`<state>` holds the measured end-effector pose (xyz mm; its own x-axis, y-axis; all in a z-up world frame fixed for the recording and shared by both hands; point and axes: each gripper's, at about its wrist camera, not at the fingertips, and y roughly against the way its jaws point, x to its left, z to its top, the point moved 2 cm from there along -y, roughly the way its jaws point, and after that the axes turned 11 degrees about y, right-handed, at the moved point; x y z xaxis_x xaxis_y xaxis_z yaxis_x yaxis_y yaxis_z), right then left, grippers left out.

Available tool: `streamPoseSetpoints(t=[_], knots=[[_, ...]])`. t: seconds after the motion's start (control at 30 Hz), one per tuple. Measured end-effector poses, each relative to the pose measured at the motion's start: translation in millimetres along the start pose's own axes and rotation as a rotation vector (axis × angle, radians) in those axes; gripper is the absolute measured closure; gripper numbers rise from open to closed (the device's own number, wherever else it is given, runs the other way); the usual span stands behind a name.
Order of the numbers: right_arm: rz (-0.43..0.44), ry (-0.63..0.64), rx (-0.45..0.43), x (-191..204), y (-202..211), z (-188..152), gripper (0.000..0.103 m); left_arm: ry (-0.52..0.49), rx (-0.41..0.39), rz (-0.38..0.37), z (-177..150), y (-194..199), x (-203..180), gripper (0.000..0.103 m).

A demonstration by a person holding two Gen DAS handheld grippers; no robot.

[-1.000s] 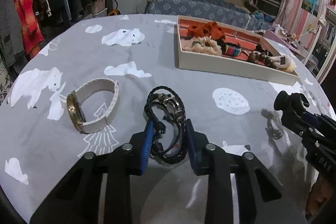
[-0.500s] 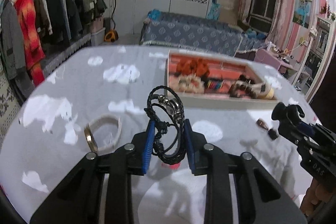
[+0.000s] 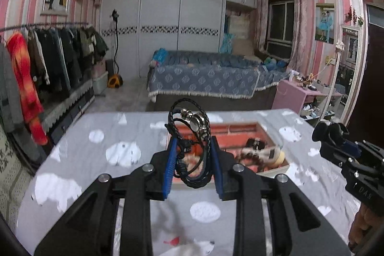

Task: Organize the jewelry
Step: 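Carry the cord bracelet and claw clip into the tray and open both tools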

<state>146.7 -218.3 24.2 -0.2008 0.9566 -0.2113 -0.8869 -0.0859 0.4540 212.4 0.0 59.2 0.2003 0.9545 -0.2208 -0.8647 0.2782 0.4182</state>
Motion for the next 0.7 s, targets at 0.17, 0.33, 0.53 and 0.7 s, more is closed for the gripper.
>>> streamPoseSetpoints(t=[0.17, 0.33, 0.53, 0.7], knots=[[-0.018, 0.008, -0.037, -16, 6, 24, 0.067, -0.025, -0.027, -0.018, 18, -5, -18, 0.075], [-0.037, 0.005, -0.068, -33, 0, 50, 0.067, -0.03, -0.057, -0.016, 47, -22, -25, 0.075], [-0.044, 0.011, -0.076, -51, -32, 80, 0.067, -0.051, -0.054, -0.018, 68, -60, -33, 0.075], [-0.032, 0.01, -0.073, -59, -72, 95, 0.067, -0.038, -0.028, -0.044, 67, -103, -36, 0.075]])
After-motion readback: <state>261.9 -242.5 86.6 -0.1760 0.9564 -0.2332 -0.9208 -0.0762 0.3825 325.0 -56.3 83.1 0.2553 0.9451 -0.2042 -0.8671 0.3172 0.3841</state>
